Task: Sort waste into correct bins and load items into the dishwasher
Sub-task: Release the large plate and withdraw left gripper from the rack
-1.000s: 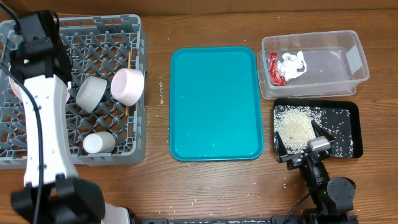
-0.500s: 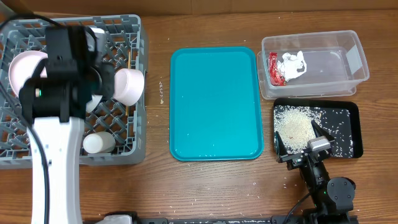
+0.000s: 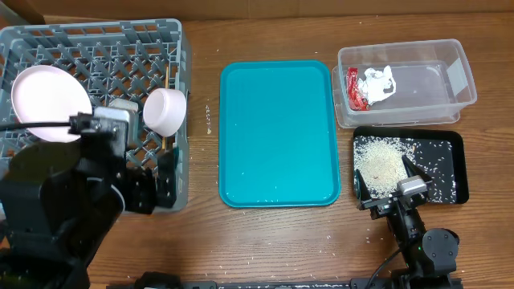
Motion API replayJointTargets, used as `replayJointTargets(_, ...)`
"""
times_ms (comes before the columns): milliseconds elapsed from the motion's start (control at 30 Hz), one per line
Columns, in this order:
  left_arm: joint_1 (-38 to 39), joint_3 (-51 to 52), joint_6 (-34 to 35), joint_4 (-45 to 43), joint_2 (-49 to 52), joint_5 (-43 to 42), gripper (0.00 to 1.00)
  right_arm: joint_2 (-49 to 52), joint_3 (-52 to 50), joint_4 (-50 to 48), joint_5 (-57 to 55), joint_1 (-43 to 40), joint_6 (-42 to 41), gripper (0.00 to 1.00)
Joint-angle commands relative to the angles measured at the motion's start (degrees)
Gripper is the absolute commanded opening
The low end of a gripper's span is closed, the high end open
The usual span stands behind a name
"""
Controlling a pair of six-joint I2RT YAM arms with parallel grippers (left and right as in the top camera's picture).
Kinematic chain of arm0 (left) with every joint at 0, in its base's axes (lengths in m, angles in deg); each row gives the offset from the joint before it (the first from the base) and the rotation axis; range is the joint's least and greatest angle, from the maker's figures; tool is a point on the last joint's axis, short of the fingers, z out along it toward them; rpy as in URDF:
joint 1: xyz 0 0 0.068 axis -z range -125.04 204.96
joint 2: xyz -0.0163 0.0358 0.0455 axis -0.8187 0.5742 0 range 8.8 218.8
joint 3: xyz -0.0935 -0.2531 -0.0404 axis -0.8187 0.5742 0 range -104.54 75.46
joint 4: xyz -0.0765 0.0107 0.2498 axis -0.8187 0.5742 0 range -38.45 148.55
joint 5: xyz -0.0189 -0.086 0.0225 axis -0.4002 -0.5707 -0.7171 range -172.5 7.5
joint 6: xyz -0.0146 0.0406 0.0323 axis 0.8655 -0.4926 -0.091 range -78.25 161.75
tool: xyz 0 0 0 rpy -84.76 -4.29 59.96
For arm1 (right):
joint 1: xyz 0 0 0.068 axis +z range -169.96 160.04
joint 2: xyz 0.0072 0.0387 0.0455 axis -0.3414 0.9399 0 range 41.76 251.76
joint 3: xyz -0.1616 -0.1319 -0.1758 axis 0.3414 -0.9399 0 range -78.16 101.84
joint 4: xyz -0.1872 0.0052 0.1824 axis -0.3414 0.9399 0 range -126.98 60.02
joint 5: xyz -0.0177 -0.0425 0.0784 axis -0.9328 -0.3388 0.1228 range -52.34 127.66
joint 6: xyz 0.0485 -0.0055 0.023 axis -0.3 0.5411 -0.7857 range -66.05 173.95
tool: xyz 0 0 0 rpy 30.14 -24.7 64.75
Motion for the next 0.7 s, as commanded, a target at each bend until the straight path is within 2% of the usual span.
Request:
replayJointTargets(0, 0.39, -0.24, 0.96, 1.92, -0.04, 2.10, 1.00, -0.68, -0.61, -0.17, -0.57, -0.07, 0.22, 1.00)
replayJointTargets(67, 0.44, 0.44, 0.94, 0.26, 0.04, 5.18, 1.00, -0.68, -0.61, -0.17, -0.57, -0.07, 0.20, 1.00)
replayJointTargets(133, 0.39, 2.38, -1.22, -5.03, -0.13, 6.69, 1.00, -0.68, -0.61, -0.17, -0.57, -0.07, 0.22, 1.00)
replayJointTargets(200, 0.33, 6.84, -6.38, -14.29, -2.08, 6.25, 1.00, -0.68, -0.61, -0.17, -0.57, -0.07, 0.20, 1.00)
replayJointTargets(267, 0.31, 13.03, -8.55, -23.54, -5.09, 5.49, 1.00, -0.68, -0.61, -0.17, -0.57, -0.07, 0.22, 1.00)
replayJointTargets(500, 0.26, 40.63, -6.43, -50.58, -21.59, 1.64, 1.00, -0.68, -0.61, -0.17, -0.57, -0.07, 0.22, 1.00)
replayJointTargets(667, 0.26, 57.09, -1.16, -59.45, -34.49, 1.51, 1.00, -0.68, -0.61, -0.17, -0.57, -0.07, 0.22, 1.00)
